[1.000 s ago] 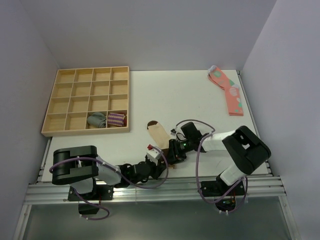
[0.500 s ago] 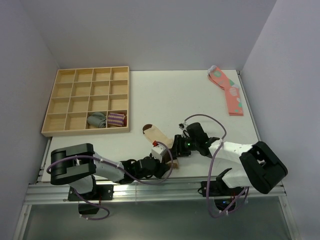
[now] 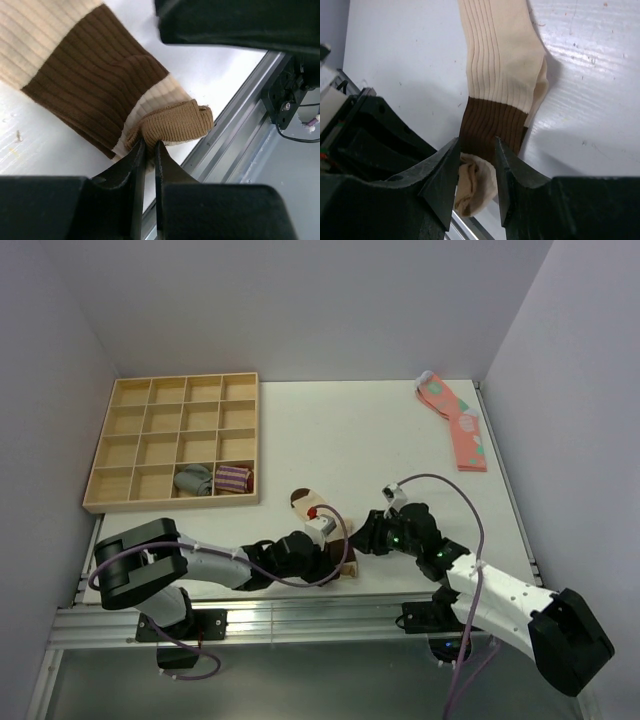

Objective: Roll the socks
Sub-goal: Roll the sock at the center of the board.

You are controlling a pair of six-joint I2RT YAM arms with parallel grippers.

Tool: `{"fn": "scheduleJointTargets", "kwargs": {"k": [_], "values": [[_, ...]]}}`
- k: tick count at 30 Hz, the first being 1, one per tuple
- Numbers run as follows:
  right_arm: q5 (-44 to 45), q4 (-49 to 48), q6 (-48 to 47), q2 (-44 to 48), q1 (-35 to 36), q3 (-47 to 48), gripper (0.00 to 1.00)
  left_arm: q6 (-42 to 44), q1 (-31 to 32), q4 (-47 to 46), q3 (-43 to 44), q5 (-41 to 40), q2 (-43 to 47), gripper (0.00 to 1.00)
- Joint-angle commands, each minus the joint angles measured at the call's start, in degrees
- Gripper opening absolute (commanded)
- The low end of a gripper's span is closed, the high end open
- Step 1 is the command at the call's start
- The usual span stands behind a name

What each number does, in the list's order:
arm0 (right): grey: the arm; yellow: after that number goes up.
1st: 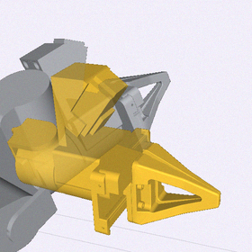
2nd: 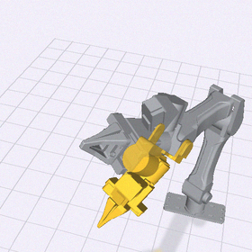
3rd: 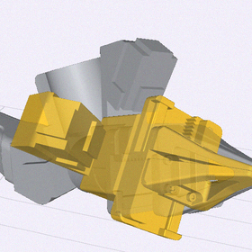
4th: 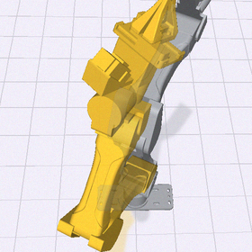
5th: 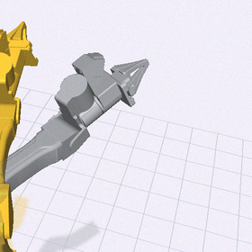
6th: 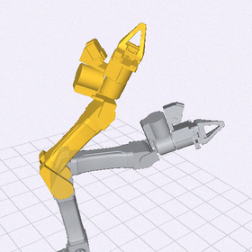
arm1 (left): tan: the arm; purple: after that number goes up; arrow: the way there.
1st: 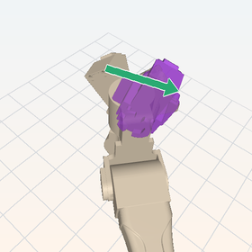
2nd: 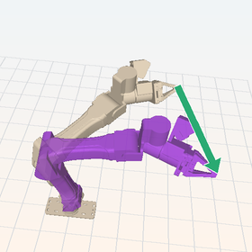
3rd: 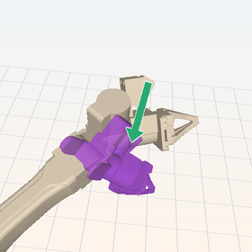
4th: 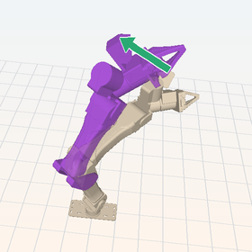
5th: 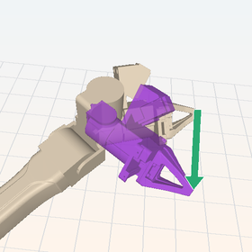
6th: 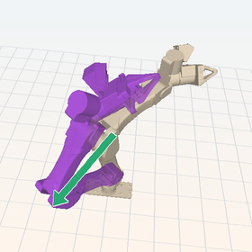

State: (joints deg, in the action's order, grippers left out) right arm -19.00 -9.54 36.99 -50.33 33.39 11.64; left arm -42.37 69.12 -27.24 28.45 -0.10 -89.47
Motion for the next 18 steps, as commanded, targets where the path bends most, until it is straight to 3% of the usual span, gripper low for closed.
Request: {"fn": "scheduleJointTargets", "kwargs": {"k": [1, 9, 16, 18], "values": [[1.6, -5.9, 1.5, 4.0, 0.8, -3.4, 0.41, -0.3, -2.1, 11.9, 1.3, 4.5, 0.6, 0.00], [9.1, -6.1, 2.9, 10.3, 7.2, -5.1, 0.40, 1.1, -5.8, 20.8, 5.8, 10.6, -0.9, 0.00], [23.1, -4.5, 2.2, 7.3, 23.5, -1.4, 0.40, 3.3, -7.3, 26.4, 9.9, 12.9, -1.6, 0.00], [25.1, -4.3, 2.1, 4.6, 25.2, -0.4, 0.40, 3.6, -7.6, 26.8, 10.6, 13.3, -1.6, 0.00]]}}
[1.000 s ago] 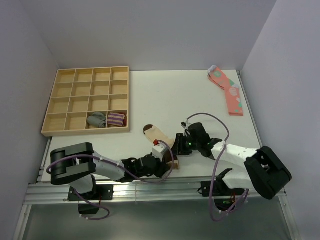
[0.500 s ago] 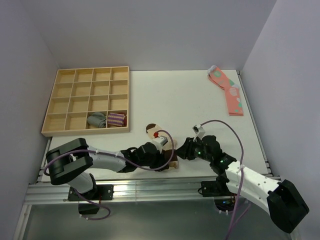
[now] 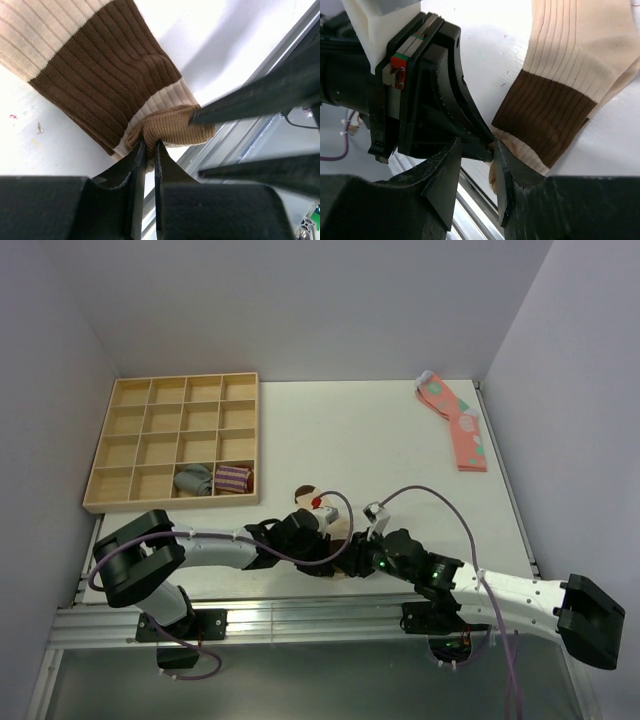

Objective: Roll the socks
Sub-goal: Roll the sock at the center of the board.

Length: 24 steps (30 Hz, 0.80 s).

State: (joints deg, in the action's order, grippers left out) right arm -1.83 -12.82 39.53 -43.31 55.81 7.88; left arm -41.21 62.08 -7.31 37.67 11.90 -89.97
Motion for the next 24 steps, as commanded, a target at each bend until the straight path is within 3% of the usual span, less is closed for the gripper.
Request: {"fn": "scheduleJointTargets", "kwargs": {"k": [1, 24], "values": [[8.3, -1.2, -0.5, -3.1, 3.4, 3.5, 0.40, 2.6, -0.7, 7.1, 1.5, 1.6, -1.2, 0.00], [19.2, -1.5, 7.7, -12.8, 13.2, 0.3, 0.38, 2.5, -3.8, 8.1, 2.9, 3.5, -2.0, 0.00]]}}
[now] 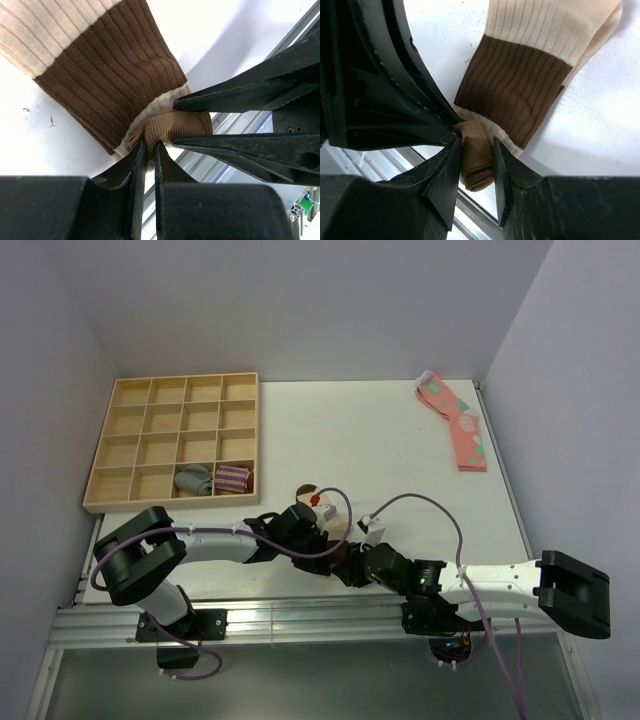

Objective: Roll the socks
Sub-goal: Roll the sock at the center of the board.

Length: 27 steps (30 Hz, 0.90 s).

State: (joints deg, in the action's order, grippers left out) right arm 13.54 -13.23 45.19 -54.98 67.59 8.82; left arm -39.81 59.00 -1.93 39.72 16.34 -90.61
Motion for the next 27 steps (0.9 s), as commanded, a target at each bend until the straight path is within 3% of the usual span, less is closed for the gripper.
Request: {"fn": "scheduleJointTargets", "kwargs": {"k": [1, 7, 13, 22, 27], "values": [[4.1, -0.9, 2.3, -1.5, 1.7, -0.6, 0.38, 1.1, -0.7, 2.6, 0.9, -0.7, -1.3, 0.00], [6.3, 2.0, 6.0, -3.9, 2.5, -0.5, 0.34, 0.2, -1.5, 2.5, 0.2, -0.3, -0.5, 0.00], [6.0, 8.0, 11.5, -5.7, 2.3, 1.4, 0.18, -1.2, -1.9, -1.3, -2.4, -1.6, 2.4, 0.03], [-8.0, 7.8, 8.1, -10.1, -6.6, 4.0, 0.15, -8.4, -1.8, -8.0, -10.9, -10.4, 12.7, 0.17], [-17.1, 8.8, 3.1, -14.8, -13.6, 7.2, 0.13, -9.2, -1.3, -8.5, -13.8, -15.4, 18.4, 0.35]]}}
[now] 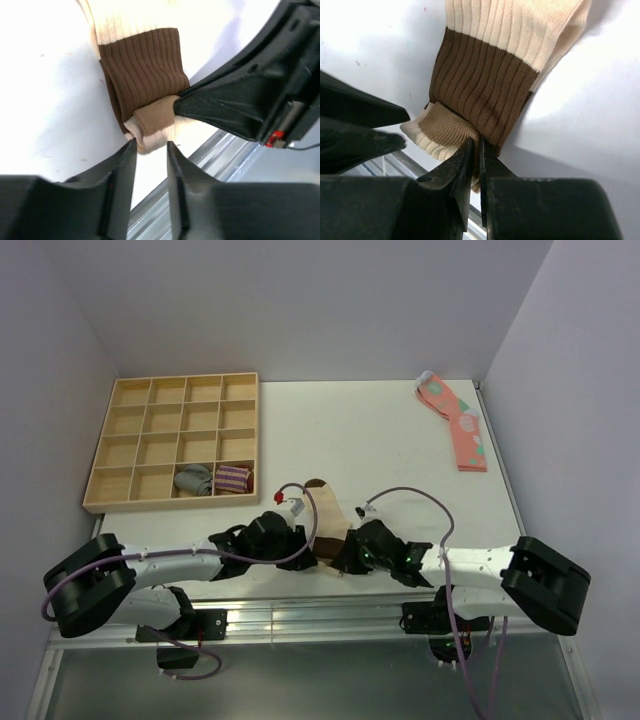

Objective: Roll the socks
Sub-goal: Roll the sock at the center of the board.

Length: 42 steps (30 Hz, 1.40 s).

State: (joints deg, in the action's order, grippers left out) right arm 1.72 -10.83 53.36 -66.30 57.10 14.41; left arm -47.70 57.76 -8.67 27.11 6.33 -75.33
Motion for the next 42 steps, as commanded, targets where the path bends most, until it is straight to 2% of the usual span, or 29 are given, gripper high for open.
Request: {"fn": "scheduleJointTargets", "kwargs": {"k": [1, 3, 6, 11, 16, 21, 31, 34, 42], "values": [[-6.0, 6.7, -5.5, -5.0, -3.6, 2.0, 0.13, -0.9, 0.1, -2.0, -1.4, -6.1, 3.7, 0.37], [-7.6, 7.0, -6.0, -6.2, -4.3, 3.0, 0.12, -0.3, 0.2, -2.8, -2.1, -6.1, 5.4, 0.39], [-11.6, 6.8, -6.8, -8.7, -5.5, 4.0, 0.12, 1.2, 2.2, -4.7, -3.0, -12.7, 7.8, 0.40], [-19.3, 7.8, -8.7, -12.0, -8.0, 5.8, 0.13, 5.9, 8.9, -7.4, -3.8, -24.5, 9.3, 0.41], [-25.1, 10.5, -12.0, -15.0, -11.1, 8.5, 0.13, 11.3, 14.0, -12.9, -6.1, -30.5, 8.6, 0.40], [-31.8, 15.7, -14.7, -16.9, -14.8, 11.3, 0.13, 13.5, 14.4, -18.6, -9.2, -31.5, 8.3, 0.41], [-37.2, 23.2, -20.4, -23.0, -19.5, 17.4, 0.11, 16.8, 16.1, -30.6, -11.5, -29.9, 2.3, 0.40], [-38.2, 24.4, -21.5, -24.5, -20.5, 18.3, 0.11, 17.7, 16.2, -33.8, -12.9, -27.2, 2.8, 0.41], [-38.5, 27.0, -23.8, -27.1, -21.5, 20.6, 0.11, 19.7, 16.8, -35.4, -11.9, -19.4, 0.8, 0.41]]}}
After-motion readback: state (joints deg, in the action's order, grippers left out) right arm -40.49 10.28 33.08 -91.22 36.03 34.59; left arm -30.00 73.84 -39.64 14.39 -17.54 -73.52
